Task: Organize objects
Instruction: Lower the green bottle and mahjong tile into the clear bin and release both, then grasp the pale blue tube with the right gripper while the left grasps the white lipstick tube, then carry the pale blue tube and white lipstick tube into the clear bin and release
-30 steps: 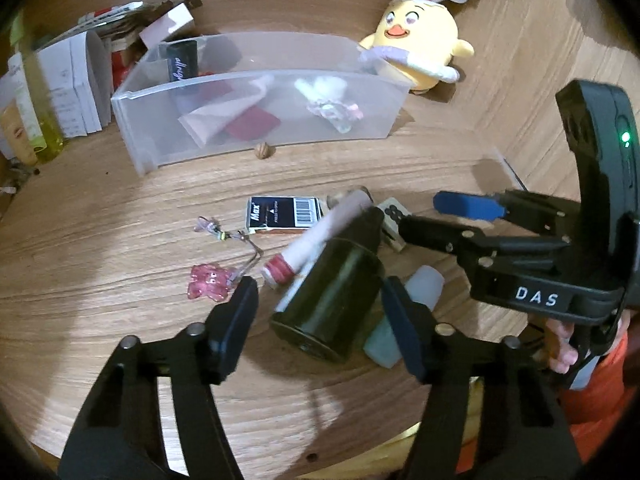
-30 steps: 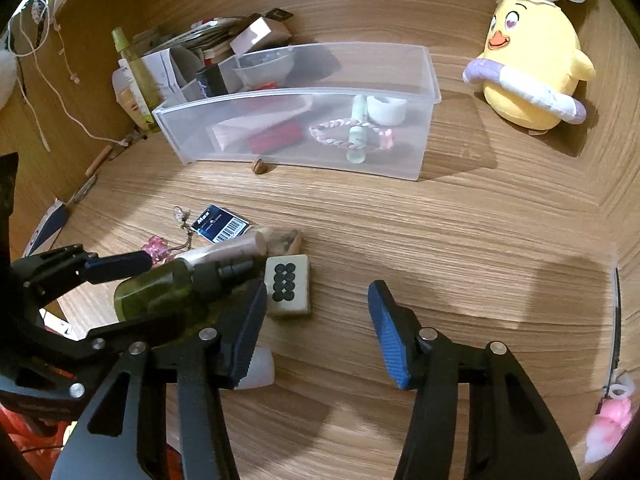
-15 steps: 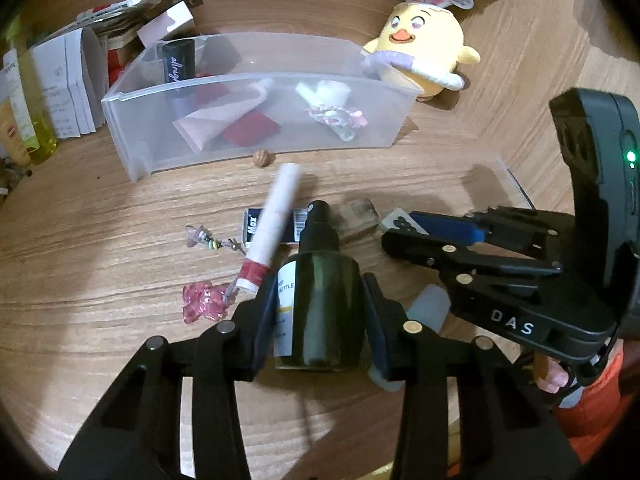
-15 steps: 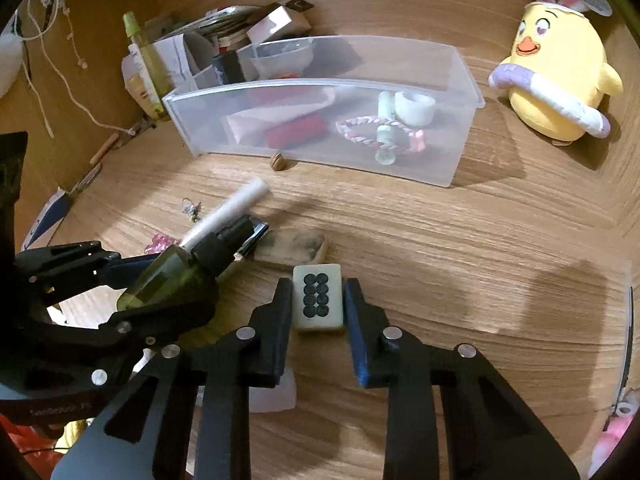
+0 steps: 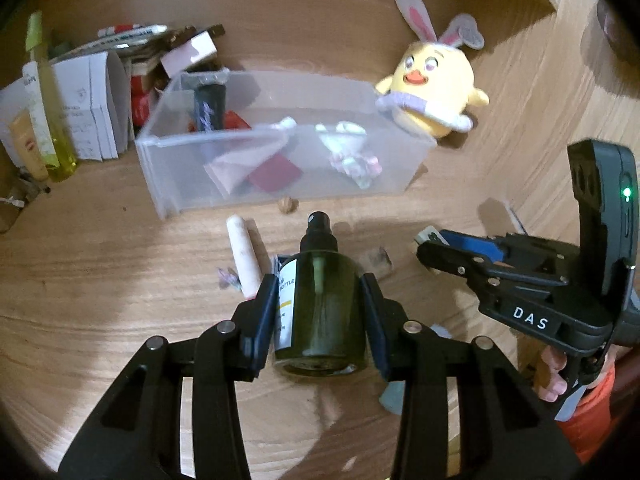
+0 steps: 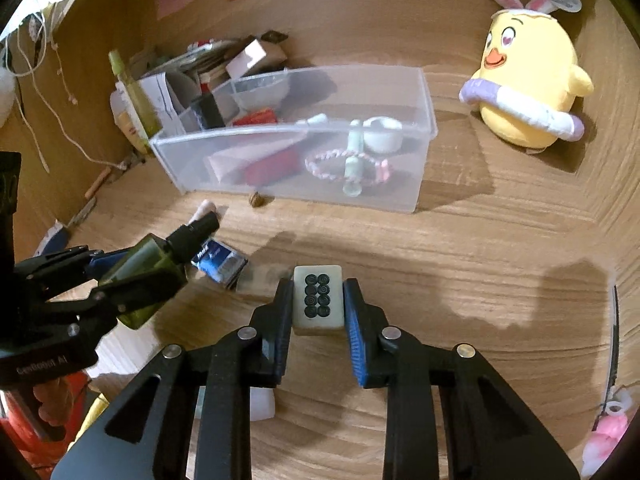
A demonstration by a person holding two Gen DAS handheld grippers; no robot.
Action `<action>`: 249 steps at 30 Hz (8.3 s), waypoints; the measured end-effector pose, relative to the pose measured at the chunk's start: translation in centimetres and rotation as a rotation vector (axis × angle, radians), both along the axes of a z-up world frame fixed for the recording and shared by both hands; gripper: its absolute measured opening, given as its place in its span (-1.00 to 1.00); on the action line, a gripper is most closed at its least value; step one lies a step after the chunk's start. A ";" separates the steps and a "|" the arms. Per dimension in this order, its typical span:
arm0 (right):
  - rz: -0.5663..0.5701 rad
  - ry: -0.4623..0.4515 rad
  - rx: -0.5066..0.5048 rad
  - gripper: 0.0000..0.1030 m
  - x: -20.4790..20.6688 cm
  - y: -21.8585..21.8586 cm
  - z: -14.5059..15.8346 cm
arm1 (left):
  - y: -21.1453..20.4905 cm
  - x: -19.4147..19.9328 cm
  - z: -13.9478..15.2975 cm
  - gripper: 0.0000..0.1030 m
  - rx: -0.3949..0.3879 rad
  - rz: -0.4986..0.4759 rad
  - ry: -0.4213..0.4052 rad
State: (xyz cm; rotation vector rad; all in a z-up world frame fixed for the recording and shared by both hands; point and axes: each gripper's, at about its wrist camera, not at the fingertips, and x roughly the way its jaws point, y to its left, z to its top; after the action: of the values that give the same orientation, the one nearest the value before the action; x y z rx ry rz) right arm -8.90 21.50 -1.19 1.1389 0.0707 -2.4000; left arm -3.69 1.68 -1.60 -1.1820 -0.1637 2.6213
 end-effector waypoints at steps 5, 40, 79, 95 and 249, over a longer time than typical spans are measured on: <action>-0.009 0.030 -0.025 -0.56 -0.4 0.2 1.4 | -0.8 -0.6 1.6 -0.21 0.009 0.028 0.039; -0.016 0.206 -0.082 -0.56 -6.1 -1.4 8.6 | -0.6 -8.4 6.9 -0.21 0.007 0.106 0.168; -0.027 0.070 0.078 -0.56 -12.2 -3.6 2.4 | 1.5 -15.7 2.0 -0.21 -0.067 0.067 0.014; -0.039 0.156 0.079 0.07 -9.0 -2.0 5.1 | 1.6 -13.2 4.4 0.11 -0.020 0.031 0.048; -0.031 0.072 0.054 0.39 -11.7 -6.2 2.3 | -8.3 -13.0 2.0 -0.72 0.098 0.192 -0.013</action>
State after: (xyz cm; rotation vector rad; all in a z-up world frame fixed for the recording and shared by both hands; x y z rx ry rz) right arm -20.60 15.28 1.15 1.0854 0.1436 -2.4804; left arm -16.66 -6.60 0.36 -1.2048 -0.4228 2.7331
